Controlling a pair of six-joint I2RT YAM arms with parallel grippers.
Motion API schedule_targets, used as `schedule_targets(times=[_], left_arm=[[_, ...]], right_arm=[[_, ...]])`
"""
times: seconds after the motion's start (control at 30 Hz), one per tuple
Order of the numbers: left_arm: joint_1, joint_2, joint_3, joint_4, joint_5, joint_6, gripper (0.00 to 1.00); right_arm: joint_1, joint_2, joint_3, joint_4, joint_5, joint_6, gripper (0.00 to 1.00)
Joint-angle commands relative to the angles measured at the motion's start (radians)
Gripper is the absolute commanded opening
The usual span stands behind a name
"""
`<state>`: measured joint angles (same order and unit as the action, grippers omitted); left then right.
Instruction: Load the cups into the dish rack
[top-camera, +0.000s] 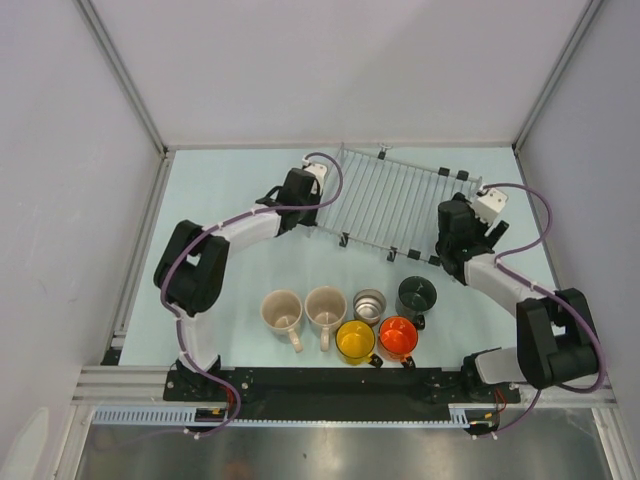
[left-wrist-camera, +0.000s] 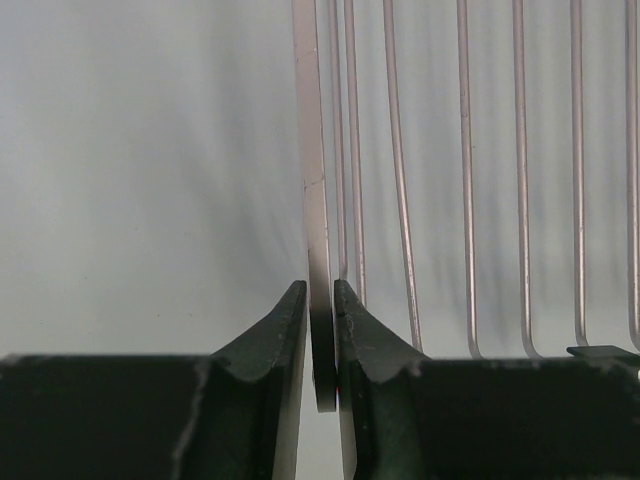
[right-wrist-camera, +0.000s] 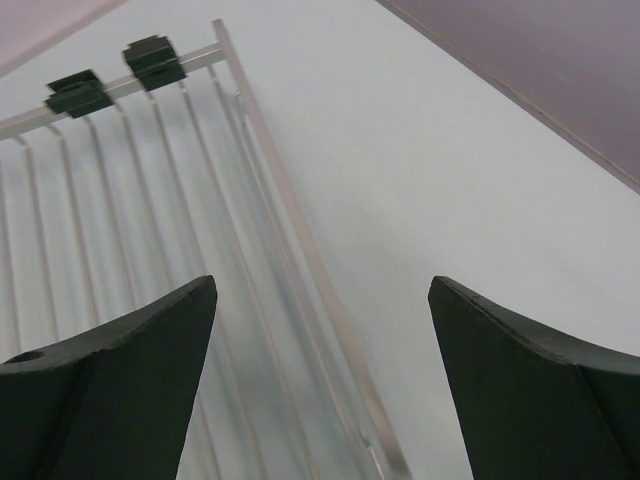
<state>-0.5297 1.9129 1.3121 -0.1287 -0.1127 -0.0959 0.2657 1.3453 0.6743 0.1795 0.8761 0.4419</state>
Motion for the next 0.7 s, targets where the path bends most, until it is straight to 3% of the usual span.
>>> schedule_targets(times=[0.0,0.1,0.13,0.2,0.33,0.67], left_arm=[[0.034,-0.072,-0.034,0.008,0.007,0.024,0.2],[0.042,-0.095,-0.06,0.017,0.011,0.03,0.2],[0.046,-0.116,-0.08,0.03,0.013,0.031,0.2],[0.051,-0.133,-0.1,0.038,0.018,0.038,0.2],[0.071,-0.17,-0.146,0.054,0.024,0.053,0.2],[0.119,-0.32,-0.261,0.081,0.053,0.055,0.19]], right_arm=[[-0.031,0.073,0.089,-0.127,0.066,0.086,0.93],[-0.042,0.165,0.159,-0.173,0.034,0.092,0.91],[-0.042,0.185,0.212,-0.277,0.043,0.121,0.9],[-0.033,0.232,0.246,-0.32,0.046,0.123,0.84],[-0.014,0.255,0.269,-0.296,0.011,0.089,0.69],[0.013,0.31,0.358,-0.255,-0.193,-0.022,0.6]])
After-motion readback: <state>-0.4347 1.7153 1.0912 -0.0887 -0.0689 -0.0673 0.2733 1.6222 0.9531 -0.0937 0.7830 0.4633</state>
